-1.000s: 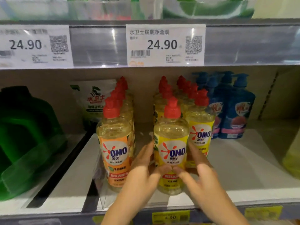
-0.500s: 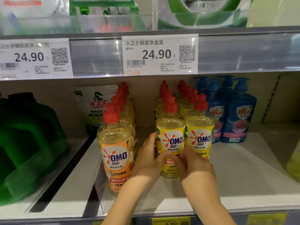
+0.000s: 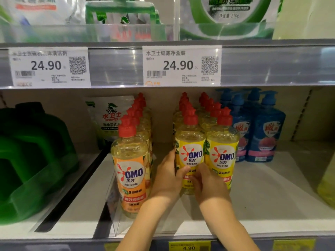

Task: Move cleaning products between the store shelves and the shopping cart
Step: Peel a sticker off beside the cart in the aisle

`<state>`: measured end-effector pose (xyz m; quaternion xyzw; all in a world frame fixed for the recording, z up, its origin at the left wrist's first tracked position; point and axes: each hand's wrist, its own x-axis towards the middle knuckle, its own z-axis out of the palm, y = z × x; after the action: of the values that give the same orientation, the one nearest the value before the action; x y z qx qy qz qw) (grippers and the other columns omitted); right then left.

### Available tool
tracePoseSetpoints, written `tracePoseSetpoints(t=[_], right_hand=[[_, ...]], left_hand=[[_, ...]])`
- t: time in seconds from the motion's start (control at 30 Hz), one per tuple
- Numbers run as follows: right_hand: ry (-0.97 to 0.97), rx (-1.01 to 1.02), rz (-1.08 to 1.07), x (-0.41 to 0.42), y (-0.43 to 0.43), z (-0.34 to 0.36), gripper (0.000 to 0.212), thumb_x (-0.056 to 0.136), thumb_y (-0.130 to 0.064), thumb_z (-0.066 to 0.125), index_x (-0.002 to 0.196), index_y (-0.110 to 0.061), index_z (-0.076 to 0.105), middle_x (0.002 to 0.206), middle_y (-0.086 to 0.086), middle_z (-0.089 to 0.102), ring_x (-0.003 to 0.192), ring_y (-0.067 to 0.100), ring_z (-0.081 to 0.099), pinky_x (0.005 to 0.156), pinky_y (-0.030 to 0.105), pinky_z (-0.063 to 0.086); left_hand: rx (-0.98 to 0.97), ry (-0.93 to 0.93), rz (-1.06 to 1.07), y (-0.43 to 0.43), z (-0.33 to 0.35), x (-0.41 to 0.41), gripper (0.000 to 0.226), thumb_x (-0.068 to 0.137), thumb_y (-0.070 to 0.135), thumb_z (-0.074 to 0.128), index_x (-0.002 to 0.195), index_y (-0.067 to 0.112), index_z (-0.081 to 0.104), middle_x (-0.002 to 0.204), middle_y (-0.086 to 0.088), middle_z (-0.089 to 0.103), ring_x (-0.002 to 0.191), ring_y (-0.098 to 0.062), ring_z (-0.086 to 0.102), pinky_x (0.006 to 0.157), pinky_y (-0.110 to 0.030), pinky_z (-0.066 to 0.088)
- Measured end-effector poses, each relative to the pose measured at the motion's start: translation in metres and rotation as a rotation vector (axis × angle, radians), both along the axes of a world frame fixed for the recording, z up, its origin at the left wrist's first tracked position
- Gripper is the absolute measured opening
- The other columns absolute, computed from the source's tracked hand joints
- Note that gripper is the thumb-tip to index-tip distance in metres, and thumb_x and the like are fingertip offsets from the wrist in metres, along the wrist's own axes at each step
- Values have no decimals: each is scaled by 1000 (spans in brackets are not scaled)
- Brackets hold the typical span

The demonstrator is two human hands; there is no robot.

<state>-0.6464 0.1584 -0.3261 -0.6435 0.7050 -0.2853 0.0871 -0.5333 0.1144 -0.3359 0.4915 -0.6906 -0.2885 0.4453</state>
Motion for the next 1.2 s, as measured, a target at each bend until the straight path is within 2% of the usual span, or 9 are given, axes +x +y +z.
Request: tracePoseSetpoints(t=[0.07,0.17,0.23,0.37,0.5,0.6,0.8,0.93,1.2], right_hand=[[-100,-84,6,-3,5,-6,18,99,-31,50,106,-16,56,109,3,65,96,24,61,74,28,47],[-334,-278,48,-10,19,-11,3,91,-25,65,89,-24,62,89,-4,68,83,18,63,72,30,53],[-478,-341,152,-15,28,-10,10,87,-17,70,84,-26,64,79,-11,69,78,10,66,69,25,54],[-665,-315,324,-28,44,1,14,86,-9,68,89,-23,67,83,-9,71,80,7,67,71,23,55],[-837,-318,433,-32,58,10,13,84,-9,70,93,-19,68,89,-1,72,85,15,69,76,35,58],[-850,-292,528,-30,68,13,18,84,-18,70,101,-17,67,93,0,70,90,16,67,76,35,59],[-928,-163,734,-5,95,10,28,79,-18,70,106,-21,65,98,1,69,94,12,66,77,28,58],[-962,-79,882,29,114,10,34,76,-19,71,108,-25,63,101,-1,68,96,10,66,77,22,56],[-947,144,1118,150,155,0,37,75,-18,73,109,-28,63,100,-4,67,94,9,66,77,21,55]], left_hand=[[5,-49,8,6,0,-2,50,91,28,63,137,22,44,131,1,59,120,-15,56,102,-35,44],[35,-55,26,20,-1,-4,76,81,54,58,147,26,31,143,2,48,129,-17,49,106,-39,42],[43,24,9,35,-1,-2,75,77,60,56,144,33,34,144,7,46,130,-11,47,107,-38,42],[56,171,-127,75,20,5,35,93,21,60,127,25,53,116,14,62,100,14,58,82,-7,46],[21,275,-148,102,33,6,31,92,15,59,124,14,58,118,3,66,103,3,63,84,-12,49],[-4,313,-85,123,33,8,30,92,14,60,122,13,59,113,6,67,102,2,64,81,-13,50],[-19,368,62,172,22,36,35,87,24,67,121,17,61,120,4,65,111,-10,63,92,-27,52],[-41,419,187,206,18,69,33,85,19,66,117,16,62,113,9,69,104,-9,66,83,-20,52],[-75,443,481,291,7,172,30,87,20,68,116,21,63,114,9,68,109,-8,64,89,-19,50]])
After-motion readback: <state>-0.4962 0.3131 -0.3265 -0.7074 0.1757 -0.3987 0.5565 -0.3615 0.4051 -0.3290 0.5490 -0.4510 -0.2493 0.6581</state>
